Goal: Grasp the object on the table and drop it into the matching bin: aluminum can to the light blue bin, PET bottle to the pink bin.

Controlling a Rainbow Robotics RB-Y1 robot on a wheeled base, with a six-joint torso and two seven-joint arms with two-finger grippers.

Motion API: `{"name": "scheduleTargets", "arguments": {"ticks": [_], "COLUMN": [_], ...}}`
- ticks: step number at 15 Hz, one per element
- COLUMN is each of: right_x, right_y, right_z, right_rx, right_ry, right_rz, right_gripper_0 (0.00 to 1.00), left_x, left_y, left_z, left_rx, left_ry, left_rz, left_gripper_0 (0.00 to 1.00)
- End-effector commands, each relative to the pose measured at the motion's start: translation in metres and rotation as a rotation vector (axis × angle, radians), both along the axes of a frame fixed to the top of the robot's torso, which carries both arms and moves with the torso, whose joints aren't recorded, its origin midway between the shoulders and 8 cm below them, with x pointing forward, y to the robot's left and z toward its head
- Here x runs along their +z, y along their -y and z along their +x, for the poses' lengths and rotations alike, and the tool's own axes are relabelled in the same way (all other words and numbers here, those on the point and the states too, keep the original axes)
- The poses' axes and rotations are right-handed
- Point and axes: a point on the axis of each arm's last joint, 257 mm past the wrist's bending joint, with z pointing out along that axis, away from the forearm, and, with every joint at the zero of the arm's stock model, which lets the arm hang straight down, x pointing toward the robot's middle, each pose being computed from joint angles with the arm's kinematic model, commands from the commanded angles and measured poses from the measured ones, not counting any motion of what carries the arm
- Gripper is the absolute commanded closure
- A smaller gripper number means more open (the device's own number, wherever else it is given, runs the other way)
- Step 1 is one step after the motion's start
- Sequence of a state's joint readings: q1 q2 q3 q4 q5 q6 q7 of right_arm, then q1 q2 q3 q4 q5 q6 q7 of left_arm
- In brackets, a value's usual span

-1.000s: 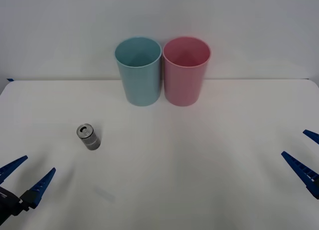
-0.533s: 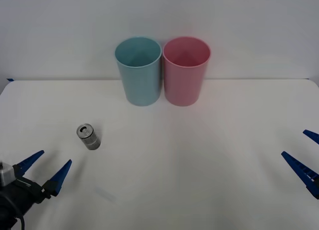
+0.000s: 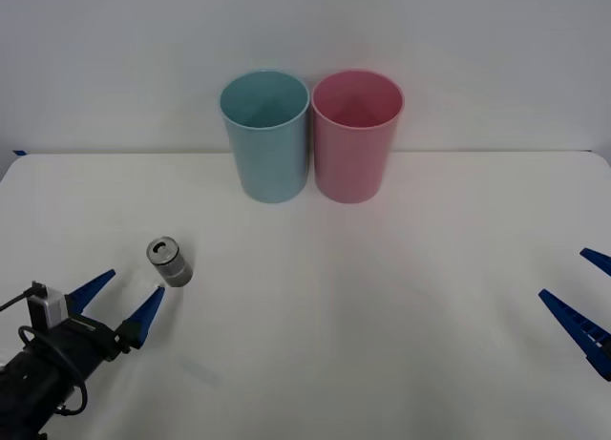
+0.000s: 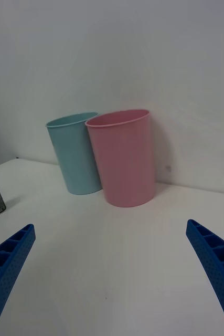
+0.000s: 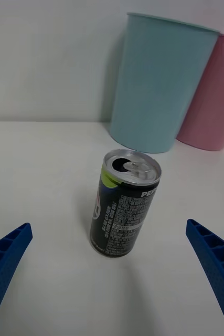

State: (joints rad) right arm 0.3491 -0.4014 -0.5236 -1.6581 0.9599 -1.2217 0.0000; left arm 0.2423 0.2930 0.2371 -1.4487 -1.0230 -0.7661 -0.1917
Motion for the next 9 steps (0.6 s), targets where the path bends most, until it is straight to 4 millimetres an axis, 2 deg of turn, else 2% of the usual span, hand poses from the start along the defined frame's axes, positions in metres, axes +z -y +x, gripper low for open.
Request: {"name": "scheduleTargets", "arguments": {"ticks": [1,9], "right_x": [0.000,0.000], "right_y": [0.000,0.000], "right_z": [0.000,0.000], "right_rx": [0.000,0.000], "right_ry": [0.000,0.000], "right_rz": [0.000,0.000], "right_gripper_0": [0.00,0.00], "left_x": [-0.006,-0.010], "left_y": [0.006,0.021], "left_z": [0.011,0.042], "left_rx": [-0.009,-0.019], "left_ry": [-0.005,-0.003], "left_rz": [0.000,0.010], "left_gripper_0": [0.00,0.00]}}
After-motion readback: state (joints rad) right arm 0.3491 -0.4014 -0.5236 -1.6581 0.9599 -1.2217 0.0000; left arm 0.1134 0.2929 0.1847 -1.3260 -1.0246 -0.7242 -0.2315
